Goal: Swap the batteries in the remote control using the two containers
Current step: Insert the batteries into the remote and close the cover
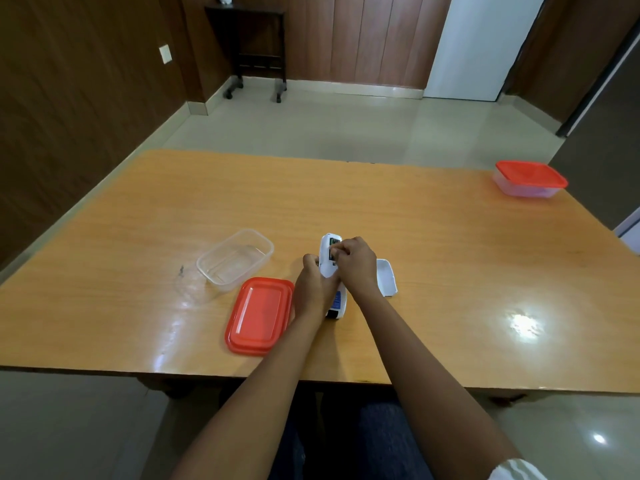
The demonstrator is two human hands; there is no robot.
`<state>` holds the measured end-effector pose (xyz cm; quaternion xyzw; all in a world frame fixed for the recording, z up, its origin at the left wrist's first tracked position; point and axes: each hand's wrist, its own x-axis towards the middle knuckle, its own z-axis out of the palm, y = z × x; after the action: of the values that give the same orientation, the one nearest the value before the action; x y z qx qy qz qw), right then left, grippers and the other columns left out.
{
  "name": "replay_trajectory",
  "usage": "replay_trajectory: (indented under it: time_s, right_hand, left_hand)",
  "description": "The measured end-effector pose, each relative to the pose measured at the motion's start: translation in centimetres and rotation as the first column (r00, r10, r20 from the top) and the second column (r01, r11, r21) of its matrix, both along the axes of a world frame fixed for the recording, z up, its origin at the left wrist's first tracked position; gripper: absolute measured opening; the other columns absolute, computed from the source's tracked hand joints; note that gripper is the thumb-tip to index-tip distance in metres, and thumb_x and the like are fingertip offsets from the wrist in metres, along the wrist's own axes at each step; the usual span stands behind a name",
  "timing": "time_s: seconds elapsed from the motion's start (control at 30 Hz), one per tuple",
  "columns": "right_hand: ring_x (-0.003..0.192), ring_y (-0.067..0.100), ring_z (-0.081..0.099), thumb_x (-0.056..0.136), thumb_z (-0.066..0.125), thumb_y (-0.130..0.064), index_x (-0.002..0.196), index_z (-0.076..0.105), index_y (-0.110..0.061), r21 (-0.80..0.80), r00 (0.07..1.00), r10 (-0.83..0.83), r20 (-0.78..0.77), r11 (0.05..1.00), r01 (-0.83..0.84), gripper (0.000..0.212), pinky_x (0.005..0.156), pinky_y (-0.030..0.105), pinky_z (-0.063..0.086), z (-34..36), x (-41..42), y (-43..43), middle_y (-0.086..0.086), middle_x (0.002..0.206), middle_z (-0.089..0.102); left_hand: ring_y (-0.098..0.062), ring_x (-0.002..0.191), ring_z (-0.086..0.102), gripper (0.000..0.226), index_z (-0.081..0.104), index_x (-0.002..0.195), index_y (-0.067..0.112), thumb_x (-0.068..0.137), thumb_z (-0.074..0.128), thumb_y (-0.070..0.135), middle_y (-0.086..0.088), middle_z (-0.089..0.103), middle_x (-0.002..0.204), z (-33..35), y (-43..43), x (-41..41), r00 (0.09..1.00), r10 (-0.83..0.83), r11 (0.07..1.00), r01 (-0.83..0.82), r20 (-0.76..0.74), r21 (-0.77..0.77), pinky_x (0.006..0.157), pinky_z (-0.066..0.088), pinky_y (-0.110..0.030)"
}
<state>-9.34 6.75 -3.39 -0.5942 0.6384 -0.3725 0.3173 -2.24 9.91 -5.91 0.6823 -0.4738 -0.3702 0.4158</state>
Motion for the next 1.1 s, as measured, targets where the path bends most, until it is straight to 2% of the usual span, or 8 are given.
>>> replay_trajectory:
  time_s: [0.17,0.37,0.57,0.67,0.8,0.87,0.97,1.1]
  right_hand:
    - [0.079,0.023,0.050,0.091,0.046,-0.003,0.090,0.064,0.014,0.090,0.993,0.004,0.120,0.996,-0.014,0.025,0.069,0.032,0.039,-0.5,-1.0,0.5,0.022,0.087,0.062]
    - [0.083,0.019,0.058,0.090,0.050,-0.004,0.099,0.068,0.001,-0.014,0.970,0.072,0.233,0.997,-0.071,0.020,0.082,0.039,0.049,2.1,-1.2,2.0,0.012,0.088,0.066]
    - [0.085,0.014,0.054,0.088,0.048,-0.003,0.099,0.069,0.000,-0.095,0.979,0.167,-0.115,0.979,-0.178,0.023,0.068,0.024,0.042,3.5,-0.7,3.8,0.007,0.090,0.064]
    - [0.072,0.011,0.057,0.085,0.054,-0.002,0.095,0.065,0.002,-0.035,0.981,0.129,0.143,0.992,-0.125,0.015,0.064,0.020,0.046,3.4,-1.1,4.2,0.004,0.079,0.064]
    - [0.067,0.010,0.055,0.083,0.060,0.004,0.094,0.063,0.000,0.091,0.830,-0.053,0.555,0.996,0.003,0.012,0.062,0.017,0.044,3.0,-2.5,3.6,0.002,0.073,0.061]
    - [0.066,0.012,0.055,0.084,0.059,0.004,0.098,0.061,-0.002,0.119,0.789,-0.146,0.597,0.988,0.093,0.015,0.064,0.021,0.044,2.7,-3.7,2.7,0.004,0.074,0.060]
    - [0.067,0.016,0.057,0.086,0.059,0.001,0.098,0.063,0.001,0.120,0.839,-0.182,0.513,0.983,0.140,0.013,0.066,0.023,0.047,2.0,-4.6,1.6,0.003,0.073,0.061]
    - [0.063,0.018,0.057,0.083,0.060,0.001,0.082,0.064,-0.001,0.070,0.916,-0.169,0.364,0.986,0.154,0.004,0.068,0.033,0.052,1.3,-3.8,0.7,0.003,0.067,0.062]
  left_hand:
    - [-0.033,0.106,0.049,0.030,0.052,0.108,-0.004,0.095,0.038,0.019,-0.019,0.051,0.118,0.7,-0.1,-0.1,0.895,0.074,0.997,-0.066,0.439,-0.034,0.074,0.036,-0.035]
    - [-0.029,0.082,0.053,0.033,0.049,0.110,0.004,0.098,0.031,0.028,-0.021,0.061,0.099,4.3,-0.5,0.1,0.987,0.095,0.990,-0.107,-0.132,-0.091,0.068,0.036,-0.031]
    - [-0.035,0.100,0.059,0.052,0.042,0.132,0.007,0.099,0.023,0.043,-0.019,0.062,0.098,4.9,-0.4,-0.4,0.995,0.028,0.980,-0.046,-0.095,-0.192,0.071,0.036,-0.031]
    - [-0.036,0.105,0.058,0.054,0.038,0.136,0.011,0.098,0.022,0.046,-0.023,0.061,0.112,4.7,-0.5,-0.5,0.988,0.042,0.982,-0.069,-0.149,-0.179,0.074,0.039,-0.033]
    - [-0.032,0.087,0.060,0.055,0.037,0.132,0.009,0.097,0.025,0.050,-0.013,0.060,0.098,4.1,-1.0,-0.2,0.949,0.044,0.993,-0.075,-0.313,-0.089,0.070,0.048,-0.038]
    - [-0.034,0.114,0.050,0.052,0.038,0.129,0.004,0.096,0.035,0.044,-0.017,0.053,0.125,3.3,-1.6,0.2,0.997,0.066,0.998,-0.065,-0.047,0.021,0.088,0.043,-0.042]
    - [-0.034,0.129,0.035,0.060,0.038,0.130,0.002,0.089,0.053,0.043,-0.015,0.041,0.138,1.8,-1.5,0.1,0.914,-0.101,0.975,0.012,0.394,0.222,0.099,0.036,-0.043]
    - [-0.032,0.120,0.049,0.067,0.043,0.126,0.006,0.076,0.070,0.042,-0.013,0.048,0.129,0.9,-2.4,-0.6,0.936,-0.113,0.960,0.016,0.333,0.280,0.094,0.046,-0.042]
